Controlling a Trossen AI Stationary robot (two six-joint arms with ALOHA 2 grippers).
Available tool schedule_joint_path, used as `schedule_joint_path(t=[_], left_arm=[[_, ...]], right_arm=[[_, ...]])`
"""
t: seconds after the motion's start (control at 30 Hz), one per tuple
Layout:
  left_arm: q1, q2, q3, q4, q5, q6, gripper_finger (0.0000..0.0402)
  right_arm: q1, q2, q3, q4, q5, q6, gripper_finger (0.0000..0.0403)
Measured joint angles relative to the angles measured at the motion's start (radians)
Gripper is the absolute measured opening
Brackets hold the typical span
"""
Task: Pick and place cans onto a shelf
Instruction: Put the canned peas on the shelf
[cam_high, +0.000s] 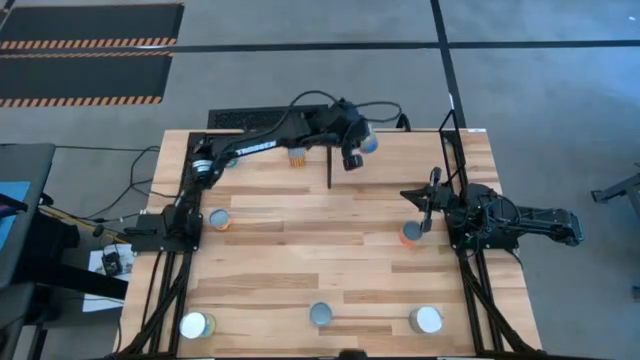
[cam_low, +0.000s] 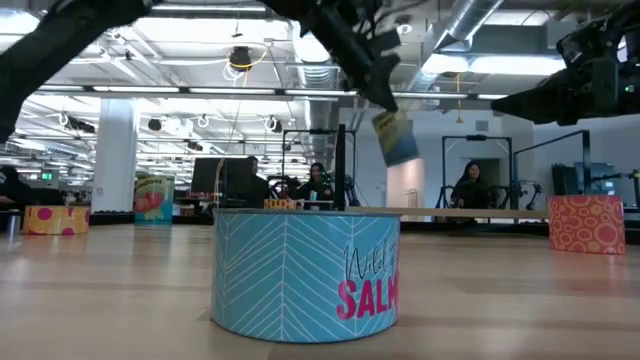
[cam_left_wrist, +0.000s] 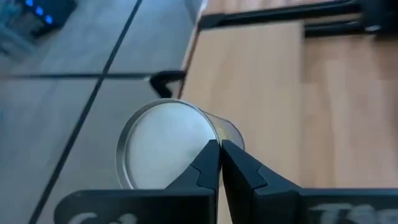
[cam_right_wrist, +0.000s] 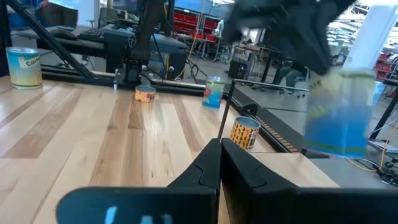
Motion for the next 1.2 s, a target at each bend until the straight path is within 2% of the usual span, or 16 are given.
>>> schedule_joint_path(t=[0.23, 0.43, 1.2], left_arm=[[0.066, 0.115, 0.097, -0.044, -0.06, -0.024, 0.0], [0.109, 0.156, 0.101, -0.067, -0.068, -0.033, 0.0], [0.111, 0.173, 0.101, -0.109, -0.043, -0.066, 0.0006]], right_arm=[[0.0, 0.0, 0.0, 0.0, 0.0, 0.0, 0.0033], [0.0, 0.0, 0.0, 0.001, 0.0, 0.0, 0.0033], [0.0, 0.0, 0.0, 0.001, 0.001, 0.0, 0.0033]])
